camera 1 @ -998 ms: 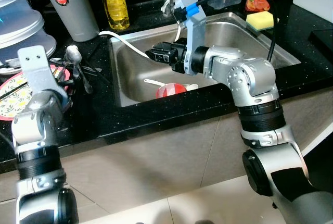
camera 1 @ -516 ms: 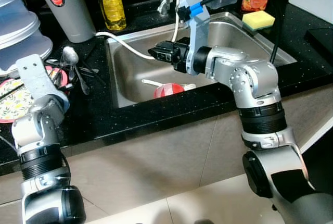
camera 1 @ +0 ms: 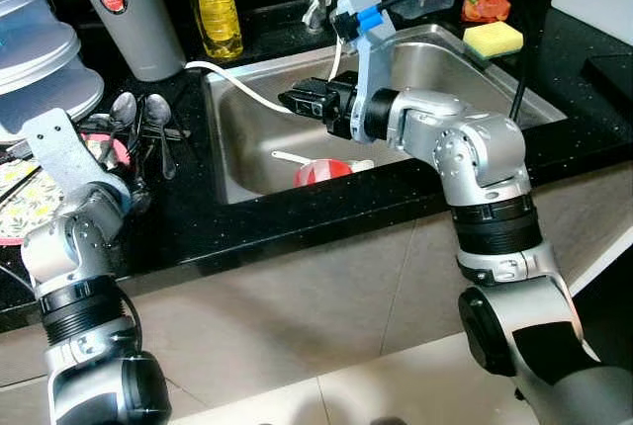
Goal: Kitchen organization
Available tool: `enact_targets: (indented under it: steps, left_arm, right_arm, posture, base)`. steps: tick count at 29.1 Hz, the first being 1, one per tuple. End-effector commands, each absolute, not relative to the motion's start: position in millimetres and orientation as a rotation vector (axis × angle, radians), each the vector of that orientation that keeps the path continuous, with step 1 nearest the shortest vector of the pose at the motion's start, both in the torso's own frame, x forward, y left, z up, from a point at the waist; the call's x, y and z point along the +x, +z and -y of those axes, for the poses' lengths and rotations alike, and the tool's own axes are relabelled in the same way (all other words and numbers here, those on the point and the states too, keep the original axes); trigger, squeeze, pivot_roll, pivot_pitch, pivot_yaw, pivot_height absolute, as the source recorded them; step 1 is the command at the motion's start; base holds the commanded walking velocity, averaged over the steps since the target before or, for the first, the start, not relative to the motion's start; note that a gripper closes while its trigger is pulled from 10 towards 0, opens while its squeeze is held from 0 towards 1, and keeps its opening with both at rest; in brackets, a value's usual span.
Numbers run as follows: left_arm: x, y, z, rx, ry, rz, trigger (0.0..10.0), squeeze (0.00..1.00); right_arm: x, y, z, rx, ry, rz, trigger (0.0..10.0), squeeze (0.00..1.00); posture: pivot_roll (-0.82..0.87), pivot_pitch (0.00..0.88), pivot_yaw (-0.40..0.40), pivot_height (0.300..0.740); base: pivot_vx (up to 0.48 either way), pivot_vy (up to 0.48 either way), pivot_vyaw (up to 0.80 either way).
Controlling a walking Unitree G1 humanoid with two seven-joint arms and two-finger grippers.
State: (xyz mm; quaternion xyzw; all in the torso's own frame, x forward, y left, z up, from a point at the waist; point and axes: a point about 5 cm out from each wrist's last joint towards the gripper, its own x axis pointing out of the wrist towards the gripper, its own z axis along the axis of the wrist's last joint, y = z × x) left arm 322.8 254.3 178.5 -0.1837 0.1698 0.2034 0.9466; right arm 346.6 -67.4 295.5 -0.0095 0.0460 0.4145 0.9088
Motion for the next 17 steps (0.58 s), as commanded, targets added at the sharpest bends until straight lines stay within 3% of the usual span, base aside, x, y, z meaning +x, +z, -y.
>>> enact_targets:
  steps: [1, 8, 9, 10, 11, 17]
  left_arm:
    - [320, 162, -254, -0.319, 0.446, -0.411, 0.0, 0.0]
    - [324, 189, -257, -0.113, 0.465, -0.23, 0.0, 0.0]
    - [324, 199, -257, -0.1, 0.47, -0.163, 4.9, 0.0]
    - [324, 199, -257, -0.1, 0.47, -0.163, 4.9, 0.0]
    - [324, 204, -257, -0.096, 0.467, -0.127, 10.0, 0.0]
    - [326, 229, -247, -0.046, 0.394, 0.024, 10.0, 0.0]
  right_arm:
    - [345, 297, 65, -0.015, 0.862, -0.093, 10.0, 0.0]
    - [347, 297, 65, -0.002, 0.85, -0.092, 10.0, 0.0]
    - [346, 297, 64, 0.002, 0.855, -0.09, 10.0, 0.0]
    - [346, 297, 64, 0.002, 0.855, -0.09, 10.0, 0.0]
    - [346, 296, 64, 0.003, 0.855, -0.09, 10.0, 0.0]
    - [348, 296, 66, 0.021, 0.819, -0.049, 10.0, 0.0]
  posture:
    - [-0.08, 0.0, 0.11, 0.74]
    - [-0.07, 0.0, 0.111, 0.74]
    - [-0.07, 0.0, 0.108, 0.74]
    - [-0.07, 0.0, 0.108, 0.74]
    - [-0.07, 0.0, 0.108, 0.74]
    - [-0.07, 0.0, 0.111, 0.74]
  base:
    - [0.0, 0.0, 0.0]
    - [0.0, 0.0, 0.0]
    - [0.0, 0.0, 0.0]
    - [0.0, 0.0, 0.0]
    - [0.0, 0.0, 0.0]
    - [0.0, 0.0, 0.0]
